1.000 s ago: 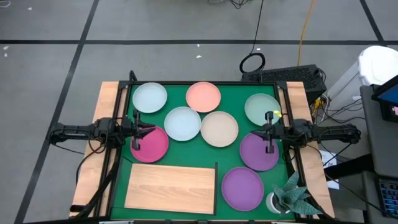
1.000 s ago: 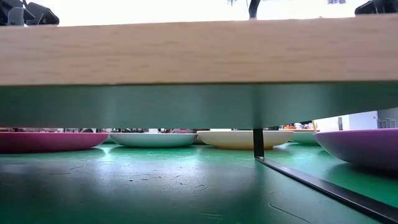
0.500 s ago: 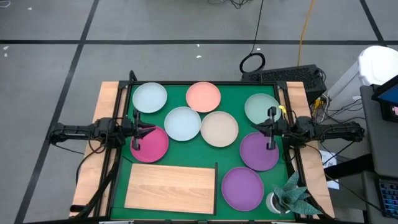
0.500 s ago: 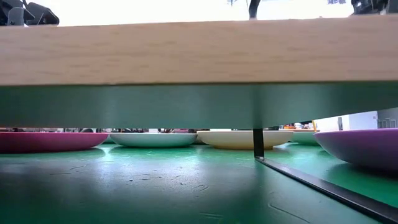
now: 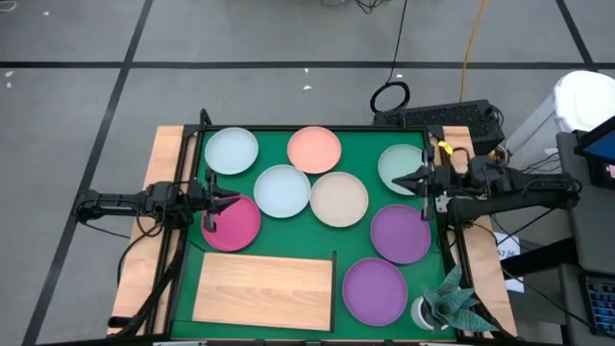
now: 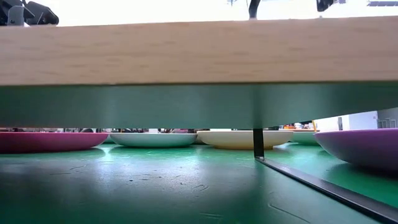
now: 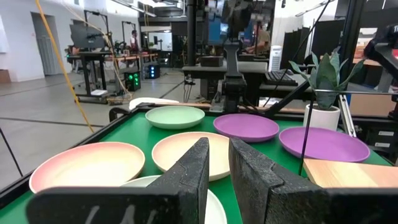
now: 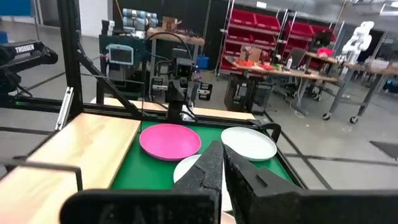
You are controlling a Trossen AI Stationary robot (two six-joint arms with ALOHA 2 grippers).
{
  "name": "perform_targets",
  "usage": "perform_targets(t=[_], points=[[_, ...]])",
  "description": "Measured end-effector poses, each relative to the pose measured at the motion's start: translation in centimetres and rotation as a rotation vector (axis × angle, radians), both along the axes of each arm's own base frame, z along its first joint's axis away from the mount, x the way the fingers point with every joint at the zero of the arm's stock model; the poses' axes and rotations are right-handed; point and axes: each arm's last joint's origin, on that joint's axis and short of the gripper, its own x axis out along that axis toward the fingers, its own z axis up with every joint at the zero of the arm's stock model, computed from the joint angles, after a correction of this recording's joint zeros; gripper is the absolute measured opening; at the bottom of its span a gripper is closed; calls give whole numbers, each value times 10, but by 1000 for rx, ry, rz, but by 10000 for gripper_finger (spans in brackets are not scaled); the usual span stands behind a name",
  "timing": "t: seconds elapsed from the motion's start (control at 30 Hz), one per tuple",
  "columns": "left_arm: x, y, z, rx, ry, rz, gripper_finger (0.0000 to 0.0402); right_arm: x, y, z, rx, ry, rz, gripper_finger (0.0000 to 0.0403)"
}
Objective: Place and stack plates onto a shelf
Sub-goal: Put the brown plate on the shelf
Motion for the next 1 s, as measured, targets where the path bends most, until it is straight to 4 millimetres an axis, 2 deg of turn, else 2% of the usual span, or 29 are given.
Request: perform_targets(t=[0.13,0.3,0.57,0.73,1.0], points=[[0,0,0,0,0,0,67,7,0,35,50,13,-29,0],[0,0,0,0,-1,0,67,15,0,68,66,50,-37,0],[0,0,0,0,0,0,67,37,2,104,102,102,-44,0],[0,0,0,-2,0,0,67,53,3,104,98,153,-44,0],[-1,0,7,-126,-87,-15,67,80,5,79,96,345,-58,0]])
